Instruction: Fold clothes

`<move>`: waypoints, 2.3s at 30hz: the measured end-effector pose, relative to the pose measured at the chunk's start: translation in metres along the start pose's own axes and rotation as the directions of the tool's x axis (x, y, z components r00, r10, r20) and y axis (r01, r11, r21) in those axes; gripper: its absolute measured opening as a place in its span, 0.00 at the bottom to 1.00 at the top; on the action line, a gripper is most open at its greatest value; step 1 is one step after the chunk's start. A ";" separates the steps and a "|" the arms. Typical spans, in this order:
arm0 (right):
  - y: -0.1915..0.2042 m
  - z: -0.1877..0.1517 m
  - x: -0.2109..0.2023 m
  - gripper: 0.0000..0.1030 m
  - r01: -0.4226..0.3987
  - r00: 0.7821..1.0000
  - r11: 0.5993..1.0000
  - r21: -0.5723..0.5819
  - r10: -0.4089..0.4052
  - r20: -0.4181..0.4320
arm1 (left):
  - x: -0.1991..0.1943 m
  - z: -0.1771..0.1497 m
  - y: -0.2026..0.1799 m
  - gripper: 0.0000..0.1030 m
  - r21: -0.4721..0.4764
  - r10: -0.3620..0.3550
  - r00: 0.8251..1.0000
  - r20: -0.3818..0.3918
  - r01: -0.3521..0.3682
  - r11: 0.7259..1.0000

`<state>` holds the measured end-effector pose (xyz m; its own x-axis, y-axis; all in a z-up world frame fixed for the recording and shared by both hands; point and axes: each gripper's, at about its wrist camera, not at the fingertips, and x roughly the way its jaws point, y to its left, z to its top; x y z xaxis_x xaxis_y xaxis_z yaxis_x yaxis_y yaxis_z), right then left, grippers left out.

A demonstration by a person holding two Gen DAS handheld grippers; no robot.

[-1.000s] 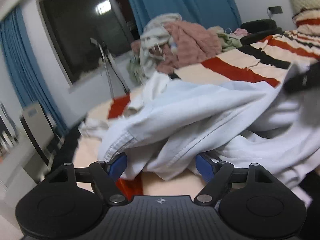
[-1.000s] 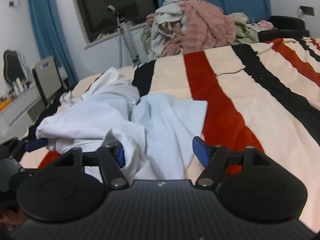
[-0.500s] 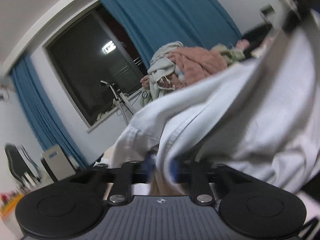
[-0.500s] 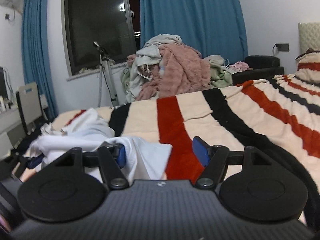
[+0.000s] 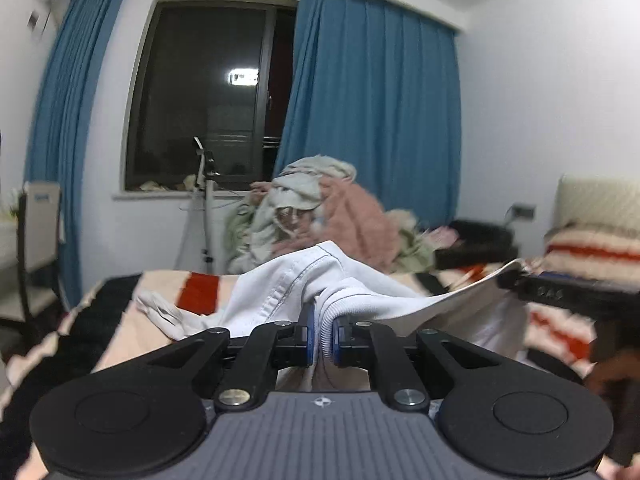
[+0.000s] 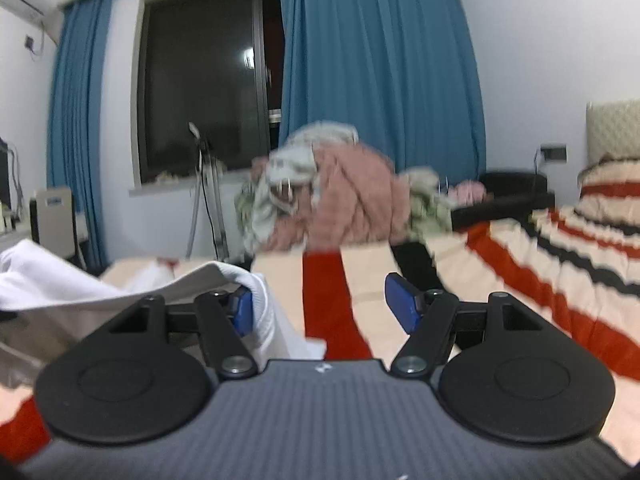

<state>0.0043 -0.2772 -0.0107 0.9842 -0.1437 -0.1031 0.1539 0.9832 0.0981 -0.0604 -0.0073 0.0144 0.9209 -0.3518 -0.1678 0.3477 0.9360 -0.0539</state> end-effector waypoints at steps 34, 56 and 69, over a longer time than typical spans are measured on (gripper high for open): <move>-0.009 -0.015 0.032 0.67 -0.109 0.966 0.960 0.257 0.163 -0.202 | 0.096 -0.021 0.116 0.55 -0.372 -0.031 0.956 -0.292 -0.084 0.924; -0.030 -0.002 0.042 0.67 -0.103 0.970 0.942 0.320 0.166 -0.175 | 0.078 -0.029 0.039 0.05 0.010 0.114 0.969 -0.219 -0.115 0.993; -0.020 -0.029 0.023 0.68 -0.120 0.849 0.982 0.148 0.179 -0.497 | 0.023 -0.015 0.082 0.05 -0.348 -0.049 0.988 -0.143 -0.003 0.937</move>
<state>0.0213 -0.2971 -0.0436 0.8197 0.1096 -0.5622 0.0456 0.9659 0.2548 -0.0135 0.0621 -0.0085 0.8680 -0.3928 -0.3039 0.2614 0.8817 -0.3928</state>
